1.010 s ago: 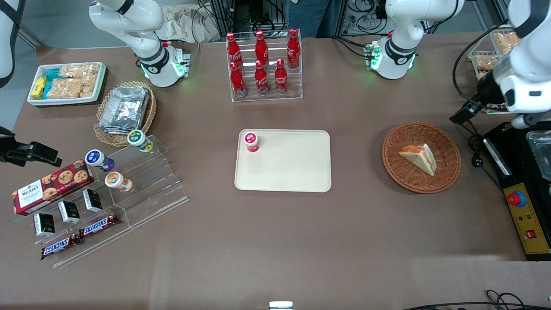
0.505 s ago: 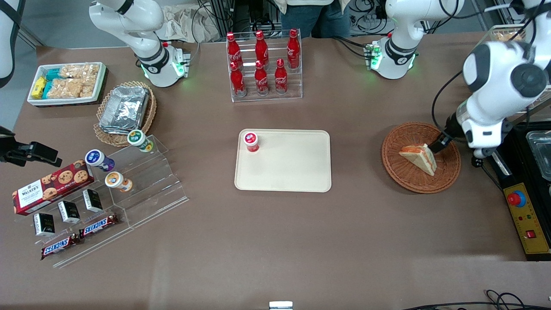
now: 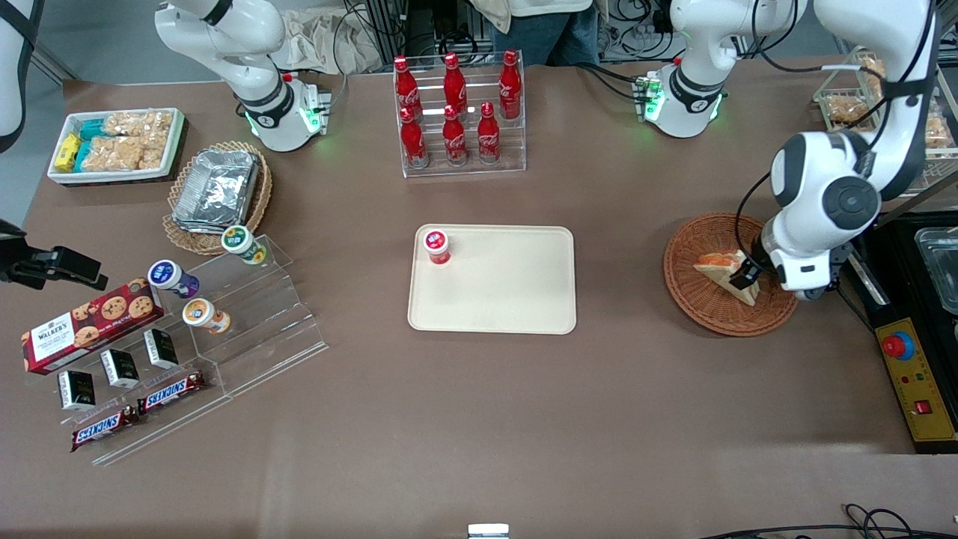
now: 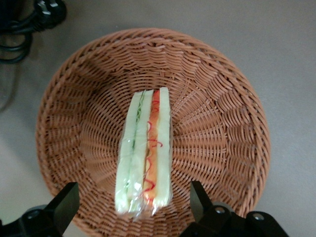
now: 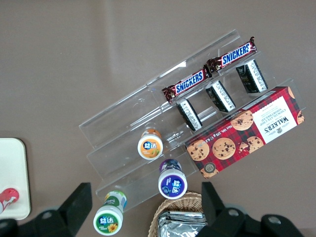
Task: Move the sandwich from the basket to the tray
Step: 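Lower the left gripper and close it on the wrapped sandwich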
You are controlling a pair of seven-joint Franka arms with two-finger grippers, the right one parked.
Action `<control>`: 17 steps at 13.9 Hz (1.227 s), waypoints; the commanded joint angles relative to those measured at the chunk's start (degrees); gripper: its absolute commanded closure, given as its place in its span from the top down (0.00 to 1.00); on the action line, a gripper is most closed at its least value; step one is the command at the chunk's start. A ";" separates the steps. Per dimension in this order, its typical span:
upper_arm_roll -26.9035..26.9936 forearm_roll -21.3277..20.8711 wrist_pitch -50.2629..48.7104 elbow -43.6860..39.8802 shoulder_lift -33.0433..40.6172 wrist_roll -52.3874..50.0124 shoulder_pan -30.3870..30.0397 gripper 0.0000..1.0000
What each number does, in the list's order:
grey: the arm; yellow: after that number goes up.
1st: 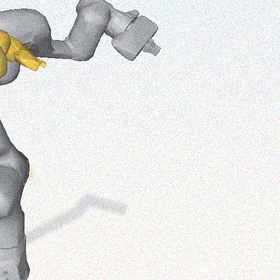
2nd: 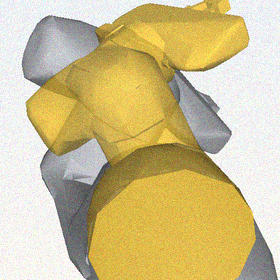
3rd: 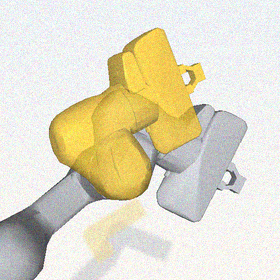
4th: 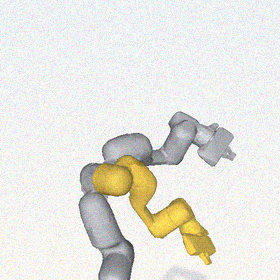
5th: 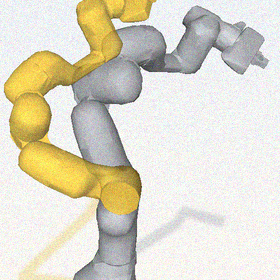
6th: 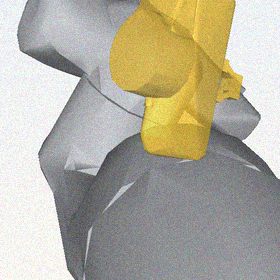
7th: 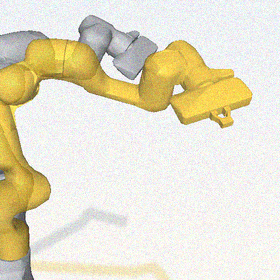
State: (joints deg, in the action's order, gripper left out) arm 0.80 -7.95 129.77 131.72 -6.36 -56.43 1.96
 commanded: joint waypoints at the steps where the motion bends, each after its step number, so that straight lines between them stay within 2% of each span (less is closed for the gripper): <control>1: -0.19 -2.59 4.69 3.28 -0.67 -2.01 -0.03 1.00; 6: -0.19 -4.08 6.20 3.72 -3.31 -1.93 -0.11 0.99; 7: -0.19 -4.17 6.29 3.64 -3.57 -2.01 -0.11 0.81; 8: -0.19 -4.09 6.98 3.55 -4.18 -2.01 -0.11 0.58; 9: -0.19 -4.09 7.69 3.37 -4.71 -2.10 -0.20 0.27; 10: -0.19 -4.09 7.87 3.29 -4.89 -2.10 -0.20 0.00; 12: -0.36 -4.09 7.26 2.85 -3.67 -1.41 -0.20 0.00; 14: -0.89 -4.09 4.11 2.41 1.94 2.00 -0.03 0.00; 17: -2.38 -2.95 -11.06 -2.75 9.15 12.63 0.06 0.00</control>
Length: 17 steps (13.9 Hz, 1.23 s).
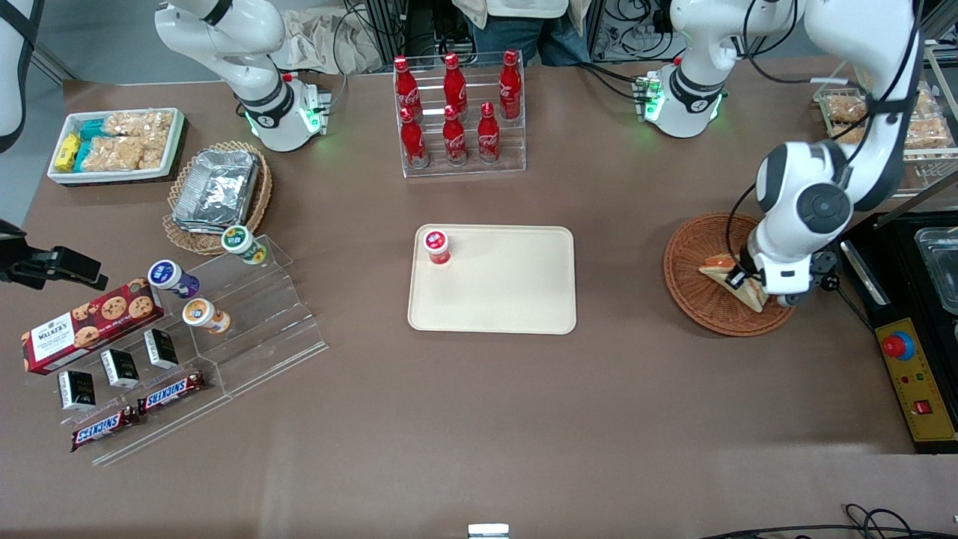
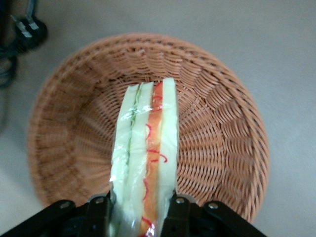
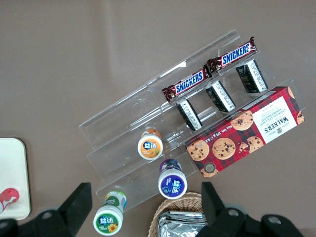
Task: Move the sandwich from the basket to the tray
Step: 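Lift the sandwich and carry it with the left gripper to the cream tray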
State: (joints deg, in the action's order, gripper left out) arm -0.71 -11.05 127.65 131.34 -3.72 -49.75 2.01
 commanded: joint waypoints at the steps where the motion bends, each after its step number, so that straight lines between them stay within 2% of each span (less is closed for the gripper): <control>1: -2.00 1.29 -15.08 -6.06 7.40 8.85 0.09 0.00; 3: -4.90 3.75 -25.65 -14.76 6.97 15.61 0.53 0.00; 4: -5.78 4.72 -27.69 -17.50 6.88 18.52 1.06 0.00; 6: -8.24 9.19 -28.24 -18.49 7.06 23.19 2.72 0.00; 9: -13.16 13.68 -27.02 -18.76 6.71 23.47 5.27 0.00; 11: -16.76 16.49 -21.51 -18.23 4.61 23.12 6.68 0.00; 14: -20.55 16.77 -10.53 -14.55 0.04 22.24 9.40 0.00; 17: -20.82 11.25 2.12 -10.25 -6.72 16.80 14.33 0.00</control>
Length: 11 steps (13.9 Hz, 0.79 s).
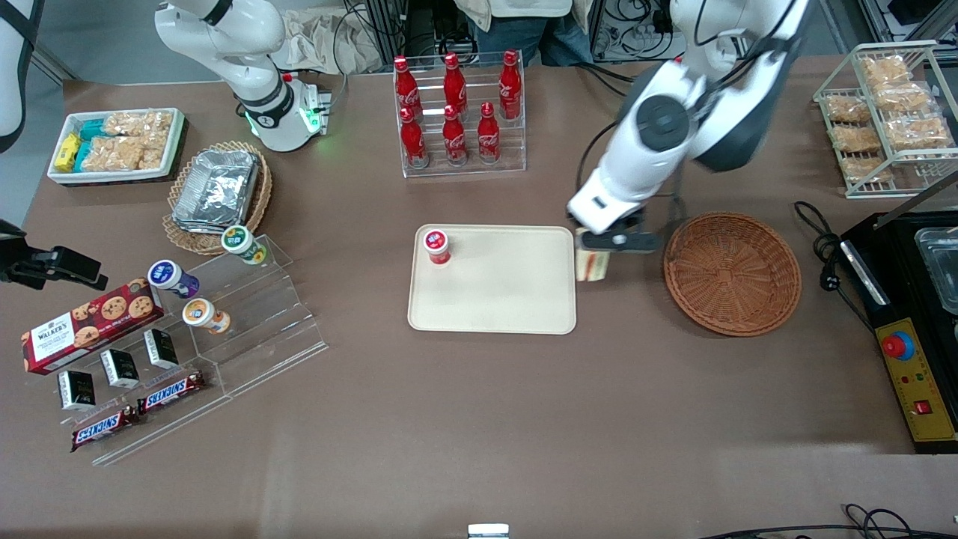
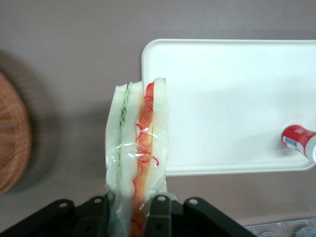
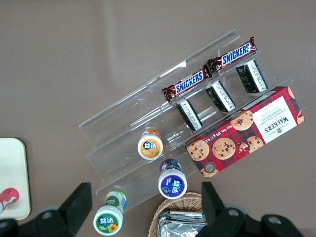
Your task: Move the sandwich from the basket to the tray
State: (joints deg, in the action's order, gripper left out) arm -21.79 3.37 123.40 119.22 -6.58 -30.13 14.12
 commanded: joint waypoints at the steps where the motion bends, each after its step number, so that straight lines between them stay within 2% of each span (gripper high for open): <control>1: 0.26 -3.98 10.50 3.90 -4.84 -2.74 2.49 0.00; 3: 0.17 -4.86 15.45 5.50 -7.91 -2.47 2.76 0.00; 5: 0.26 -9.33 17.47 5.24 -12.30 -3.26 4.59 0.00; 6: 0.34 -9.96 19.40 5.50 -13.37 -4.05 5.21 0.00; 9: 0.43 -12.50 19.86 5.41 -15.22 -6.33 5.48 0.00; 10: 0.43 -14.34 19.86 5.06 -16.09 -7.56 5.57 0.24; 11: 0.43 -16.53 19.86 4.63 -17.14 -8.88 5.57 0.76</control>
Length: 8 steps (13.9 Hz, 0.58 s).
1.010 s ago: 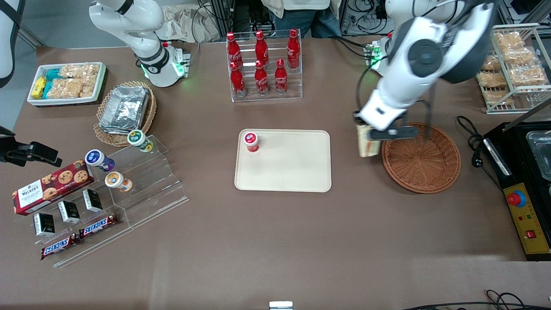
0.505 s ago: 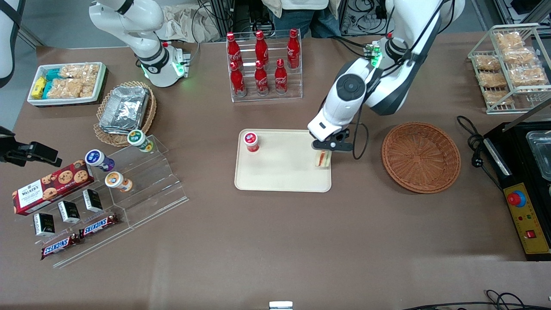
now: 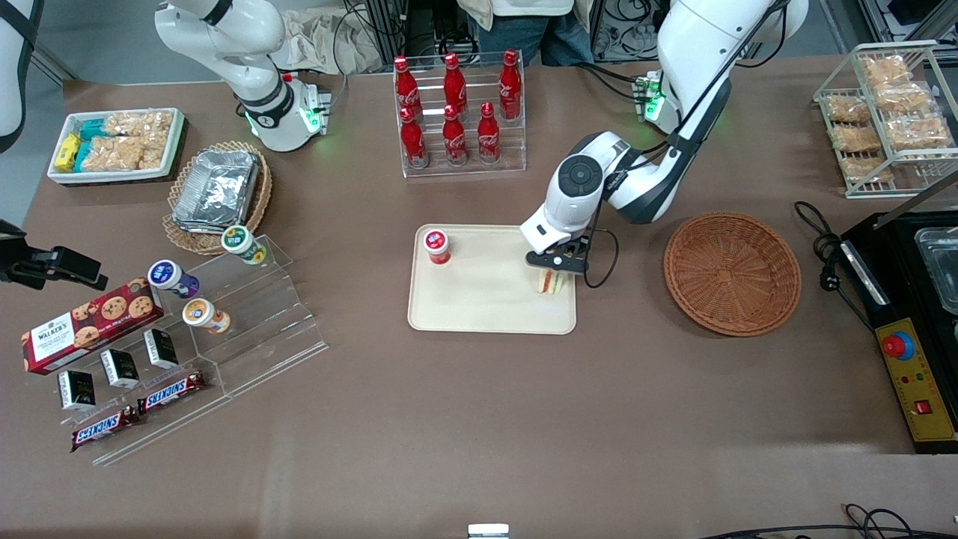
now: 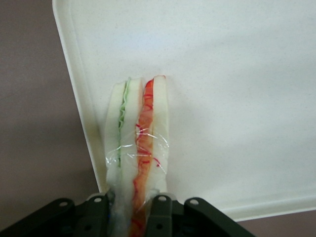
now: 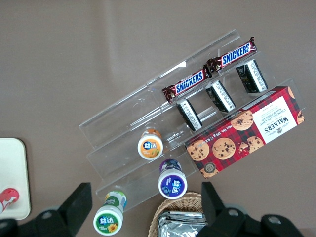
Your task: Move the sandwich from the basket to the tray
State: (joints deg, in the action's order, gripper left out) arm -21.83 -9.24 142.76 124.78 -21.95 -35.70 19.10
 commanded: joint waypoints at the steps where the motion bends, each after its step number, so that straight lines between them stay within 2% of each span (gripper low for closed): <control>1: 0.39 -5.77 0.32 -1.72 -2.56 -5.41 0.76 1.00; 3: 0.39 -6.66 -1.95 -4.35 -4.14 -9.20 2.08 1.00; 8: -0.05 -5.61 -18.19 -15.77 -5.21 -9.83 2.35 1.00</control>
State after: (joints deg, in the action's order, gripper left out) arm -21.86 -14.27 130.63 114.61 -26.71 -44.08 20.75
